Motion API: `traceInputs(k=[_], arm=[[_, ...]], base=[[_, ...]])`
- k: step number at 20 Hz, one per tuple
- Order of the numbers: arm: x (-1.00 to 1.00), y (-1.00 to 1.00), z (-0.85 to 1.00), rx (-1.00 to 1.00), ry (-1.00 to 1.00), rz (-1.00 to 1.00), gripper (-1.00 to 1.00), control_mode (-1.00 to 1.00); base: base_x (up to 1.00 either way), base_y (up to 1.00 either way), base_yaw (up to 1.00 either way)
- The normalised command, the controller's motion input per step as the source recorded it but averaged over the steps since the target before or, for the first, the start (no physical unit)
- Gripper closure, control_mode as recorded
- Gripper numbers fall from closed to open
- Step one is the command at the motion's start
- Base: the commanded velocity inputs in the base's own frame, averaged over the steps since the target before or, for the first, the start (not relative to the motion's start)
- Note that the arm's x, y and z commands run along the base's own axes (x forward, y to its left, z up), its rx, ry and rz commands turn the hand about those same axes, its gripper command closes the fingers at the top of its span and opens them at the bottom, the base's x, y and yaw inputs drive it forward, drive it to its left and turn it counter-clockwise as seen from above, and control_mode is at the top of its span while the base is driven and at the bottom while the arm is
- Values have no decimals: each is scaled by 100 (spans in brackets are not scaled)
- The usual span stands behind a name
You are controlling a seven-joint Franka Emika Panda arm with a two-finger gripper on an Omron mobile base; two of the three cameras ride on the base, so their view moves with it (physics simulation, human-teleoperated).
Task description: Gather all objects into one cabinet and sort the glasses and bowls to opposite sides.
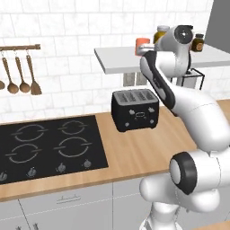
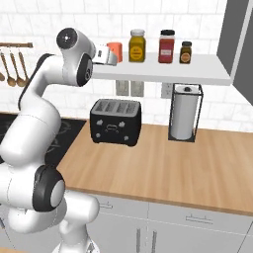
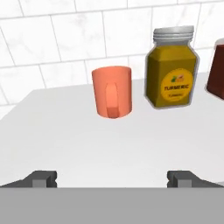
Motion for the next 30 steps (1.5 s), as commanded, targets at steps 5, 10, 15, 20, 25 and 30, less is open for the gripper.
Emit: traceInputs(k=[5,10,15,20,25,30], arm=[[30,-1,1,0,2,0,-100,-100],[37,0,0,0,3,0,-100,-100],[47,0,0,0,3,0,-100,-100],[45,-2,0,0,2,0,-100,-100],[30,-11,0,0,0,0,-100,-100],[18,-12,-12,0,0,0,-100,-100]], base=[[0,0,0],[0,0,0],[0,0,0],[0,0,0],[0,0,0],[0,0,0]])
